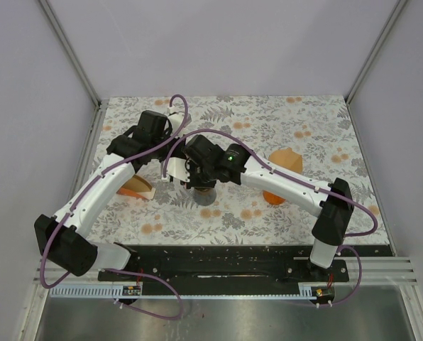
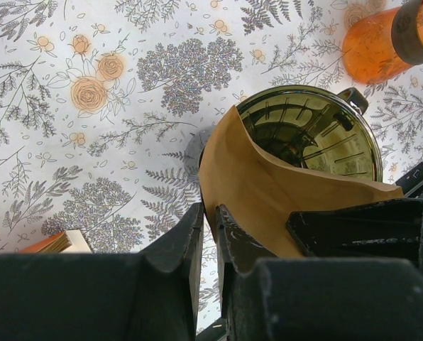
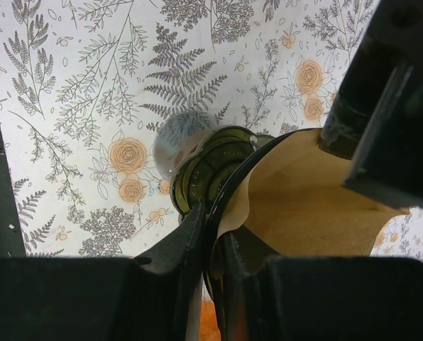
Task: Place the coffee filter in the dripper
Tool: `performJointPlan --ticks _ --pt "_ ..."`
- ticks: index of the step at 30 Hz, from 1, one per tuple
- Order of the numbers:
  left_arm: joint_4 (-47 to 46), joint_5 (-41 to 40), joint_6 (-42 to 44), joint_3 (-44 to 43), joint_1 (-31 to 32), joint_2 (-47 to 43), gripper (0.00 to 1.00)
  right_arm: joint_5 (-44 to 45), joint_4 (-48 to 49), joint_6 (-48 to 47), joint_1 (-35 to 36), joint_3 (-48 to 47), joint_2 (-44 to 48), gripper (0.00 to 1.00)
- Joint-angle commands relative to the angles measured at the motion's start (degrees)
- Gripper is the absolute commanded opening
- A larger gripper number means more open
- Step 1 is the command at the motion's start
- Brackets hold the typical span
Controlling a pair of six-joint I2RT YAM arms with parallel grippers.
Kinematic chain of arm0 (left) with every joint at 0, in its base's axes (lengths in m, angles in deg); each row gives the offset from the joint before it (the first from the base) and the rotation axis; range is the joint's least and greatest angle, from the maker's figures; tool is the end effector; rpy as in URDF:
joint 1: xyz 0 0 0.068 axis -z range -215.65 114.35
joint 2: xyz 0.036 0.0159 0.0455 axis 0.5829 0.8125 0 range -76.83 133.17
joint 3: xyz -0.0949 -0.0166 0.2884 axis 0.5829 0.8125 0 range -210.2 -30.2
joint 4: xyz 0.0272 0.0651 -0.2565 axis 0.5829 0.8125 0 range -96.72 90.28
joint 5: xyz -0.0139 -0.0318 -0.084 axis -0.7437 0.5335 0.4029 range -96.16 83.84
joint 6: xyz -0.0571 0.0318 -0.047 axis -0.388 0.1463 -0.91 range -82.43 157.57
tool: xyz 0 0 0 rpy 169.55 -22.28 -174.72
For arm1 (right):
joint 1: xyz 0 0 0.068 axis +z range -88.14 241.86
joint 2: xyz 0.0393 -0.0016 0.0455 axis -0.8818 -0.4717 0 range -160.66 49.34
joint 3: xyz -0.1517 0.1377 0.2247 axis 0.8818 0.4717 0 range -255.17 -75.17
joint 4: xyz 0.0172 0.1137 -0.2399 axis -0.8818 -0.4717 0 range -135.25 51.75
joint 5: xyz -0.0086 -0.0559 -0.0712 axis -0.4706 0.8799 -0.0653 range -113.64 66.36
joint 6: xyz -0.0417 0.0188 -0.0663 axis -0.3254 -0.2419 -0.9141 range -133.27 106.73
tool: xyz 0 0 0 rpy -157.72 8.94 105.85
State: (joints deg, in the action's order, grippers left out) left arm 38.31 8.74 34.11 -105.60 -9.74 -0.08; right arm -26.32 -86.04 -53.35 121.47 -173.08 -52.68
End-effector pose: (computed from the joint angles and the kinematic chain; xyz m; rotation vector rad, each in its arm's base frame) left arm 0.2627 -0.1476 0.3536 0.5935 2.3421 -0.5500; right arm 0.2116 0.3672 0.3321 -1.9132 1.5880 0.2029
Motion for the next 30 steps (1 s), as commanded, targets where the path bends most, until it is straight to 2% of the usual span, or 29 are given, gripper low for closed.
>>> performJointPlan --ticks 1,2,3,7,10,18,22,26,30 --pt "-0.21 0.75 0.30 -1.69 0.19 -1.78 0.15 -3.21 1.91 -0.44 0.06 1.22 0.85 0.01" --pt "-0.21 0.84 0.30 -1.60 0.19 -1.95 0.15 -3.04 2.26 -0.36 0.06 1.75 1.03 0.03" --pt "-0.21 0.84 0.30 -1.51 0.19 -1.87 0.15 -2.69 2.78 -0.27 0.15 2.19 1.29 0.09" --pt "-0.21 0.92 0.30 -1.33 0.19 -1.96 0.15 -2.24 3.67 0.35 0.06 2.90 1.65 0.45" --pt "-0.21 0.93 0.30 -1.51 0.11 -1.96 0.15 -2.24 3.93 0.87 0.06 2.46 1.82 0.55" --pt "-0.21 0.66 0.39 -1.42 0.28 -2.31 0.15 -5.14 4.20 4.21 0.59 0.53 4.19 0.73" --pt "-0.21 0.66 0.30 -1.68 0.19 -2.13 0.15 -9.53 5.51 6.32 1.73 -0.27 7.96 0.76" --pt "-0.21 0.40 0.30 -2.04 0.19 -1.96 0.15 -13.40 9.64 7.99 1.73 2.80 13.59 0.81" --pt "-0.21 0.48 0.30 -2.04 0.19 -2.04 0.15 -12.54 12.45 11.93 1.73 5.18 16.93 0.83"
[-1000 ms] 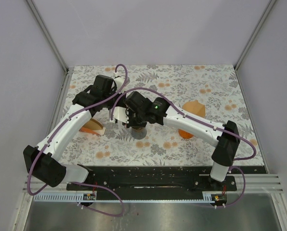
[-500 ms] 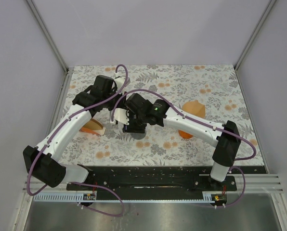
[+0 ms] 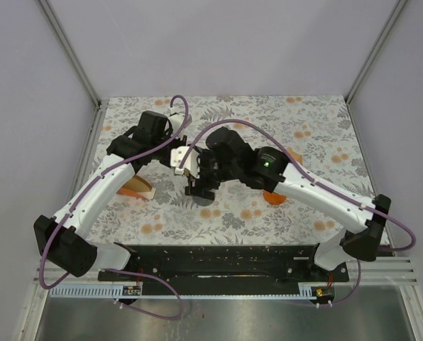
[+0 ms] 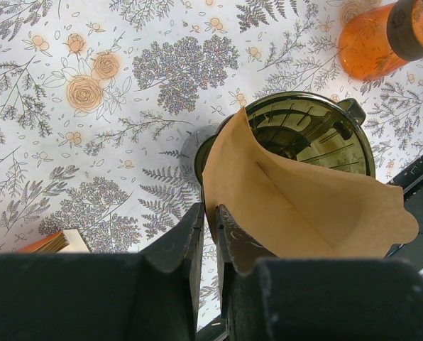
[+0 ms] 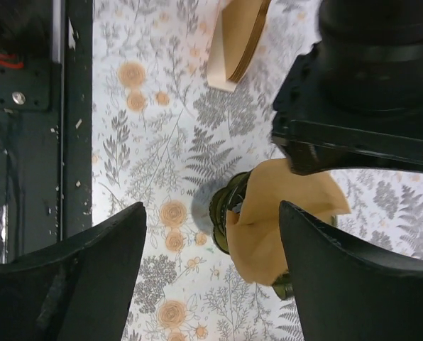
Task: Place the coffee filter in the dripper
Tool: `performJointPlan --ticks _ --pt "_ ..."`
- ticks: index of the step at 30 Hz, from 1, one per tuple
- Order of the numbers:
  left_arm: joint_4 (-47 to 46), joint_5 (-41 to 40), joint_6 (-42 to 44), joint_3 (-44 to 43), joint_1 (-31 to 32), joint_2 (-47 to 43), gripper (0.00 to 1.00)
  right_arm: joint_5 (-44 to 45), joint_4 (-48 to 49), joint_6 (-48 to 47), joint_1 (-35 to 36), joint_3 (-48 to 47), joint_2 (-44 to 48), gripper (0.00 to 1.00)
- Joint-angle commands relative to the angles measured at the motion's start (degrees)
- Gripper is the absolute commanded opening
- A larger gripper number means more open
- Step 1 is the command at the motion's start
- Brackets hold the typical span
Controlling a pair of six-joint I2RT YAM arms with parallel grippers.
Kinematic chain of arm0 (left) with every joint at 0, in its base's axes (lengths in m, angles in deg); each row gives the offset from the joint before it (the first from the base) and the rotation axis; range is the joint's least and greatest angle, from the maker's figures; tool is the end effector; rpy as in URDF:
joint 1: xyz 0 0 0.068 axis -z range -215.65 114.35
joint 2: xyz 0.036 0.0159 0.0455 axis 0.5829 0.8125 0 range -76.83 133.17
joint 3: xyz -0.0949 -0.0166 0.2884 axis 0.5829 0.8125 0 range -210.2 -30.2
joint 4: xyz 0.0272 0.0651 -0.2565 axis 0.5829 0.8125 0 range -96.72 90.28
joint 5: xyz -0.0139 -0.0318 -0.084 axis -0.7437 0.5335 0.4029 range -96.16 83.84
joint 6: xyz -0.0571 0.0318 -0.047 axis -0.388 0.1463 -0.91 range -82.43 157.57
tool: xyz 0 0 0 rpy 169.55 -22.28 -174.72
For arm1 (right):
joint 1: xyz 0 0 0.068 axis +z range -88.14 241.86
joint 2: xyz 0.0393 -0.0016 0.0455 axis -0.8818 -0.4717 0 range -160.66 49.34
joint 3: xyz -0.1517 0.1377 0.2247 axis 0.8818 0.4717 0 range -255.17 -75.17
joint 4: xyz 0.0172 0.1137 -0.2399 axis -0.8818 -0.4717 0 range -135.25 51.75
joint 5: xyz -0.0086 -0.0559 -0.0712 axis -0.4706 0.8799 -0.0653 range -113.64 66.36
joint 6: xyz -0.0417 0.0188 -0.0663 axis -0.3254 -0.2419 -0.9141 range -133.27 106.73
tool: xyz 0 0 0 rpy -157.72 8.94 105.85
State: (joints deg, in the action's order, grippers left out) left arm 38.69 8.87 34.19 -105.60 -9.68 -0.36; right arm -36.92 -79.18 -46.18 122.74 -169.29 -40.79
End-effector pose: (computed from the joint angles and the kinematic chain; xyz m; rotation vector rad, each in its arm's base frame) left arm 0.2608 -0.1472 0.3544 0.5976 2.3429 -0.5524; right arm 0.1705 0.3389 0.4017 -1.7262 1.4372 0.5238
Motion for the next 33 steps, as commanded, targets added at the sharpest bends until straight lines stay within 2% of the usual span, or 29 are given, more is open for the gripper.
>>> performJointPlan --ticks 1,4,8,9,11,16,25,33 --pt "-0.58 0.35 0.13 -1.95 0.13 -1.85 0.15 -0.10 6.47 6.43 0.20 1.75 5.22 0.82" --pt "-0.58 0.35 0.13 -2.04 0.13 -2.11 0.15 4.22 7.27 11.79 -1.72 1.67 3.83 0.74" --pt "-0.50 0.44 0.04 -1.86 0.13 -2.37 0.16 5.71 7.44 19.88 -6.73 1.14 1.54 0.49" --pt "-0.58 0.53 0.04 -1.86 0.13 -2.37 0.15 6.94 8.05 21.46 -7.44 1.40 1.27 0.47" --pt "-0.58 0.53 0.04 -1.69 0.13 -2.37 0.16 10.53 9.89 23.76 -7.80 2.71 1.27 0.54" --pt "-0.58 0.88 -0.05 -1.51 0.13 -2.55 0.16 17.67 12.18 26.92 -8.23 4.74 0.57 0.64" --pt "-0.58 1.23 0.04 -0.98 0.13 -2.73 0.16 23.12 13.06 31.06 -10.17 7.02 -2.25 0.64" --pt "-0.58 1.06 0.30 -0.89 0.13 -2.29 0.16 21.37 13.77 32.55 -12.10 9.22 -3.56 0.65"
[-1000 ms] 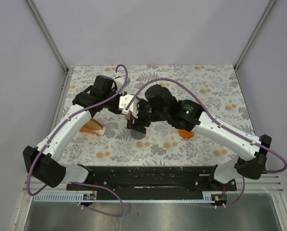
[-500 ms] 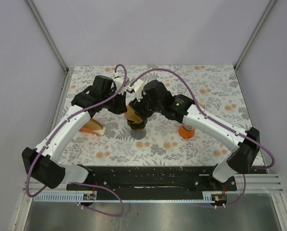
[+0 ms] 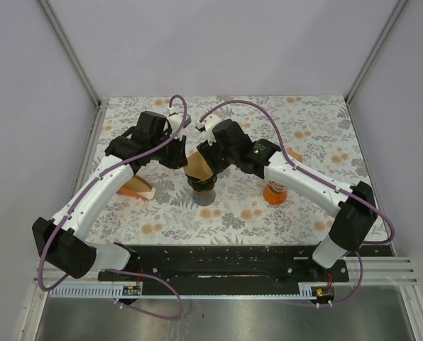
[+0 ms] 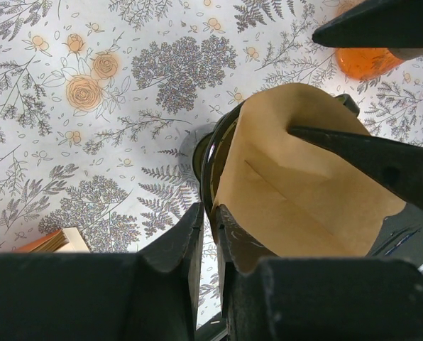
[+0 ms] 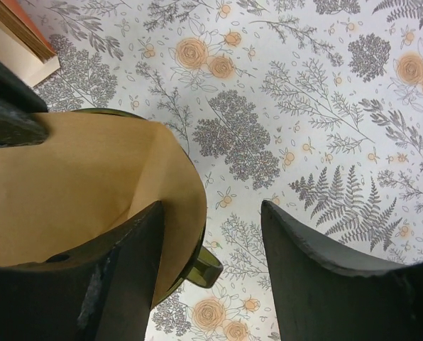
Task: Place the coffee filter in the dripper
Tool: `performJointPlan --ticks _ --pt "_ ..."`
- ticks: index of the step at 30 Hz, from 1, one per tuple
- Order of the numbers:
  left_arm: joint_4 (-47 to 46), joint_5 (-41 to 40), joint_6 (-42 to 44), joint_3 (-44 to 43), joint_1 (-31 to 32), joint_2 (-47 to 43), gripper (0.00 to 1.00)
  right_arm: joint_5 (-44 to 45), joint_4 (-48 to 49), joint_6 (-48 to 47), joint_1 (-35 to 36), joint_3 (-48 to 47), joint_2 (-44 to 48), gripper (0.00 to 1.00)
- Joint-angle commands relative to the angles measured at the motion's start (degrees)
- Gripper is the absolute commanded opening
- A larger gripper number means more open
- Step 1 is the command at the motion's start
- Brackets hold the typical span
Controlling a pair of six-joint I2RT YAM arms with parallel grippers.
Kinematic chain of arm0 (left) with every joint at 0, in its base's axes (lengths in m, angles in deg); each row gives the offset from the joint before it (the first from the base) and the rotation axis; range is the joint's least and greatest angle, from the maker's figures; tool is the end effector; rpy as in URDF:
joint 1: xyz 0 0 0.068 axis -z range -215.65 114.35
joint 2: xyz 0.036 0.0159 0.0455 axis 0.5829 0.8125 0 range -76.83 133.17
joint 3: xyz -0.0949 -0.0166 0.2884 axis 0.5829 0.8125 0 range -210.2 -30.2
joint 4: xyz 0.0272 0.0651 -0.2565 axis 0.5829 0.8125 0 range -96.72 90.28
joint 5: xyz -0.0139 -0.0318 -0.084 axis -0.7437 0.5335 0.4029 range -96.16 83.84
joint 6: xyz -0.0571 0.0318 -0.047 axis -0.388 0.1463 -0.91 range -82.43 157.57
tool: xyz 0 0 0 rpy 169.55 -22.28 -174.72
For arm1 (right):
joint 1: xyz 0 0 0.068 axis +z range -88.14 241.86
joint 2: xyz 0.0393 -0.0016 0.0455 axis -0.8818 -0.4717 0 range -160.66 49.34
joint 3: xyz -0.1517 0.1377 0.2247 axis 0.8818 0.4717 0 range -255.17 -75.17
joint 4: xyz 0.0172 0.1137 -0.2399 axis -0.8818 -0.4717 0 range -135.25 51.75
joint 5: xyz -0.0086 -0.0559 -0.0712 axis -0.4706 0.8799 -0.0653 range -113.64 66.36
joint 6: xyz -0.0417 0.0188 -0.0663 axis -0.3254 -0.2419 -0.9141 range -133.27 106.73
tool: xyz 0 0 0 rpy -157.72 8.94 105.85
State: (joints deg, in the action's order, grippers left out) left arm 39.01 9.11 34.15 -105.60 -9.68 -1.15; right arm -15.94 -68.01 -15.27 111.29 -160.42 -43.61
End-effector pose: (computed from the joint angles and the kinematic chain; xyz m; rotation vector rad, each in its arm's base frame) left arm 0.2571 -0.1457 0.3577 0.5982 2.3344 -0.5586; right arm 0.2701 0.3011 0.3483 -0.9023 2.0447 0.3058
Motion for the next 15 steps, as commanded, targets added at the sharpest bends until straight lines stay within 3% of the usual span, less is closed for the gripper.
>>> performJointPlan --ticks 1,7,15 --pt "-0.91 0.90 0.34 -0.72 0.13 -1.41 0.16 -0.05 2.69 3.13 -0.82 0.52 -1.01 0.65" --pt "-0.91 -0.15 0.87 -0.02 0.13 -0.89 0.18 -1.90 3.04 3.32 -1.35 0.79 -2.24 0.65" --pt "-0.91 -2.78 2.01 -0.98 0.13 -1.32 0.33 -1.90 2.42 3.23 -1.97 0.44 -2.24 0.65"
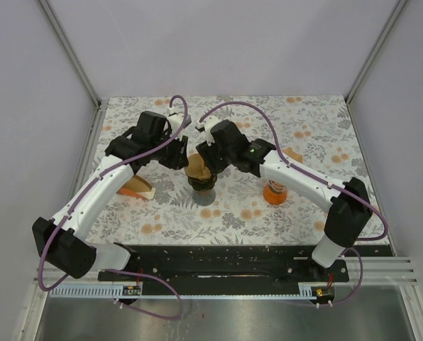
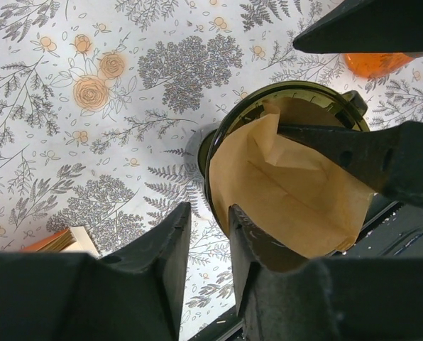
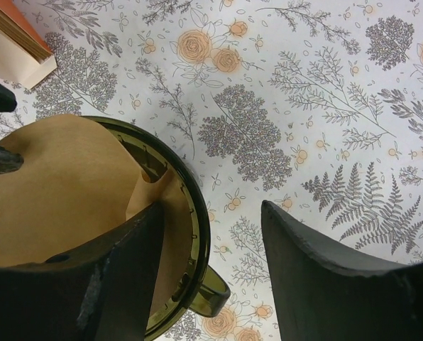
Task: Place the coffee filter in the dripper
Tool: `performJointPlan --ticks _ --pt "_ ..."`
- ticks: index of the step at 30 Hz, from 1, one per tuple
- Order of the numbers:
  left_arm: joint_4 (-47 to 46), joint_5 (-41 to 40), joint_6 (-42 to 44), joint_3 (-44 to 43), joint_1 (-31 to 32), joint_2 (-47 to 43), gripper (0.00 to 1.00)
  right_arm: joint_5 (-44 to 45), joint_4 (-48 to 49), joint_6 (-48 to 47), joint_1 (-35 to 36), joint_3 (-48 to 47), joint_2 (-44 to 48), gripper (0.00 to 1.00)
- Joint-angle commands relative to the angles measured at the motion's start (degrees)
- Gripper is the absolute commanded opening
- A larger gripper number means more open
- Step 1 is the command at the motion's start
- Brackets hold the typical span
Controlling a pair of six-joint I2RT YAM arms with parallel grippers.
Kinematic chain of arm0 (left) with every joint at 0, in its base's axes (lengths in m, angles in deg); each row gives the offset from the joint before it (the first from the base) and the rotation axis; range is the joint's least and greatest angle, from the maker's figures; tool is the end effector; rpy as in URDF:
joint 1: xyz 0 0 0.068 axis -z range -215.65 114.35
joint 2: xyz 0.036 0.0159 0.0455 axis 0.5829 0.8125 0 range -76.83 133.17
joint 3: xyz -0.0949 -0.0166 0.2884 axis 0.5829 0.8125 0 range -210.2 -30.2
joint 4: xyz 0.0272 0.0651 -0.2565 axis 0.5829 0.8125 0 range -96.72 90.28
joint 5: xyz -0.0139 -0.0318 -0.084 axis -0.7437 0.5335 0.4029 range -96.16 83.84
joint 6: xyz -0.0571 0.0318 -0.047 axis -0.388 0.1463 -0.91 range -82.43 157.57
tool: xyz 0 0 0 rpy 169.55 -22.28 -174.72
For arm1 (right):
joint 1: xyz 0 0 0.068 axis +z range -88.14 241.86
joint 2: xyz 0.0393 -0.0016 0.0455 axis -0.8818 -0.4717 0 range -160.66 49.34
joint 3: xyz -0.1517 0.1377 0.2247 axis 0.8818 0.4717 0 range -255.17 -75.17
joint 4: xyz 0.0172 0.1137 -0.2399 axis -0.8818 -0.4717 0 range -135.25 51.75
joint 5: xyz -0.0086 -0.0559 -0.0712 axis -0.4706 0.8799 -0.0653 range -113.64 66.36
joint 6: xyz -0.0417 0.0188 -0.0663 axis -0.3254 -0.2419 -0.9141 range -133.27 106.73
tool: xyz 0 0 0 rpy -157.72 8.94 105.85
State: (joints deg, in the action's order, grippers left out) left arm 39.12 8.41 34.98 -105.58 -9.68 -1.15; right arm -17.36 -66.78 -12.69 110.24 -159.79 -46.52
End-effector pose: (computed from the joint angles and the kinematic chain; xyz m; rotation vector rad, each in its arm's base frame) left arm 0.2574 -0.1449 0.3572 0.6089 2.3318 -0.5372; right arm 0.2827 0.3067 0.3267 -0.8703 2.1087 0.3291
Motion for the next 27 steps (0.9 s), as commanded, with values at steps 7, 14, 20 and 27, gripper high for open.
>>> performJointPlan --ticks 7,14,20,27 --pt "-1.02 -0.51 1.10 -2.23 0.13 -2.20 0.43 -6.11 0.15 -1.98 -0.92 -3.09 2.51 0.73" --pt "-1.02 0.11 1.10 -2.50 0.13 -2.64 0.46 -7.43 0.15 -3.21 -0.92 -4.33 5.50 0.75" --pt "-1.02 0.55 1.18 -2.67 0.04 -2.73 0.48 -7.43 0.23 -4.09 -0.92 -3.89 6.82 0.76" --pt "-1.02 0.72 1.45 -3.99 0.13 -3.17 0.58 -7.07 0.23 -4.97 -0.83 -4.41 7.96 0.78"
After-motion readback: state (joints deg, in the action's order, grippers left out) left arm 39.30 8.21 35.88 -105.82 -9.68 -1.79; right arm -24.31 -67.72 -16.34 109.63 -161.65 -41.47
